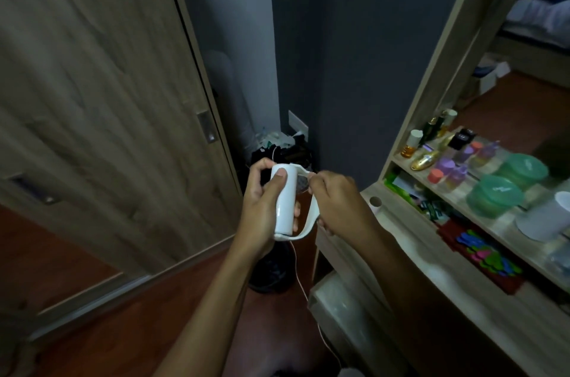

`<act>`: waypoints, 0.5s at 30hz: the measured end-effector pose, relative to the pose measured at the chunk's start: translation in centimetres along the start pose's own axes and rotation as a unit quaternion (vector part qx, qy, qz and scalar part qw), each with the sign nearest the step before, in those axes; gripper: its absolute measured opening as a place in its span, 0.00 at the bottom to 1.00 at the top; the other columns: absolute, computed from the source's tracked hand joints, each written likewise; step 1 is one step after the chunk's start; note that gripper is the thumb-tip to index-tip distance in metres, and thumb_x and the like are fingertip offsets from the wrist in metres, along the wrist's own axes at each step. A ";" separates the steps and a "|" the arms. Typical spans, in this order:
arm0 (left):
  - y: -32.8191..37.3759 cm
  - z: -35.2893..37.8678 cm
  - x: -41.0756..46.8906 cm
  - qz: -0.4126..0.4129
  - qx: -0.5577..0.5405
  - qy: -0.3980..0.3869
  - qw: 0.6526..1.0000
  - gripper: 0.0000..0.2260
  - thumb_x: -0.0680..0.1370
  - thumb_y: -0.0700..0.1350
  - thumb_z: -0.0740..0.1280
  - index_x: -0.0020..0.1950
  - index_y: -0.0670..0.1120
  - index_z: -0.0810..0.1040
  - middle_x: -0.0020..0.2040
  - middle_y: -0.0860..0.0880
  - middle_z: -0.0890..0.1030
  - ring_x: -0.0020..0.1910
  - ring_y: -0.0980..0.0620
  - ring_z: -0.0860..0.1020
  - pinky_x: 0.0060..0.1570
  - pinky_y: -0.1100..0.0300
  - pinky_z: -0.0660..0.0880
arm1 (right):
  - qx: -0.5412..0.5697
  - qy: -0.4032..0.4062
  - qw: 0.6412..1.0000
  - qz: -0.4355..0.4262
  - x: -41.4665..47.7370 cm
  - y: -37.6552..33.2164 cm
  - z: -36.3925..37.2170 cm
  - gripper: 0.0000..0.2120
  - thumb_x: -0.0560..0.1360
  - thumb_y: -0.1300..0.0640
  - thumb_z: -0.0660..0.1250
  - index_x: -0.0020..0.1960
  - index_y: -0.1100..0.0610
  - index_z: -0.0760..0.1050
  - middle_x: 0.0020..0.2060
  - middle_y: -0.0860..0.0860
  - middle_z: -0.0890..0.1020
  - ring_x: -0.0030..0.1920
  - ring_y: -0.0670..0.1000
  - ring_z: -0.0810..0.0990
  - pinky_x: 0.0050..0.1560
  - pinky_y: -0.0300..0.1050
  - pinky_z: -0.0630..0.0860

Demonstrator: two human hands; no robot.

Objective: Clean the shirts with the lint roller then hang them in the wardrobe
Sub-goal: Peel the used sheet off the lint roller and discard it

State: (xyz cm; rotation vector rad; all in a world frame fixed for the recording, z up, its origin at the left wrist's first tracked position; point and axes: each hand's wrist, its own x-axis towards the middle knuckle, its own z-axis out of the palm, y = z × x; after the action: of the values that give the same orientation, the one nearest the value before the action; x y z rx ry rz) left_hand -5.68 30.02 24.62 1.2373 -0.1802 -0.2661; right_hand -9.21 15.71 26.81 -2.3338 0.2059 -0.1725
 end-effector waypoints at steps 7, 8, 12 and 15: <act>-0.1 -2.3 3.2 -0.035 -0.037 0.012 0.999 0.04 0.83 0.48 0.63 0.57 0.52 0.70 0.41 0.40 0.79 0.29 0.44 0.75 0.27 0.58 0.72 | 0.011 0.017 0.999 0.039 1.8 -0.4 1.9 0.20 0.83 0.52 0.51 0.48 0.64 0.76 0.35 0.60 0.80 0.37 0.62 0.80 0.41 0.54 0.80; -0.1 -2.3 3.5 -0.042 -0.048 0.014 0.998 0.04 0.83 0.48 0.63 0.57 0.53 0.70 0.40 0.41 0.78 0.29 0.45 0.75 0.26 0.59 0.72 | 0.015 0.016 0.999 0.044 1.9 -0.3 2.0 0.20 0.83 0.52 0.51 0.49 0.65 0.76 0.35 0.61 0.81 0.37 0.63 0.81 0.41 0.54 0.80; -0.8 -1.7 5.1 -0.066 -0.063 0.018 0.996 0.02 0.83 0.48 0.63 0.54 0.54 0.70 0.41 0.40 0.78 0.29 0.45 0.74 0.25 0.59 0.72 | 0.021 0.009 0.997 0.069 2.6 0.7 1.7 0.20 0.84 0.52 0.50 0.53 0.65 0.76 0.35 0.61 0.81 0.34 0.62 0.82 0.37 0.54 0.80; -1.6 -0.4 6.2 -0.079 -0.063 0.013 0.995 0.02 0.83 0.48 0.62 0.54 0.54 0.70 0.42 0.41 0.79 0.29 0.45 0.75 0.25 0.59 0.73 | 0.046 0.013 0.995 0.089 3.0 2.1 0.8 0.20 0.84 0.54 0.50 0.55 0.66 0.76 0.33 0.59 0.80 0.32 0.59 0.79 0.36 0.51 0.77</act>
State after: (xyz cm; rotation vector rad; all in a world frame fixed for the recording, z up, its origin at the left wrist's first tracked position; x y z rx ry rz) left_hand 0.14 28.04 22.94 1.1307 -0.0415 -0.3920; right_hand -6.36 14.20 24.97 -2.2098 0.4089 -0.1205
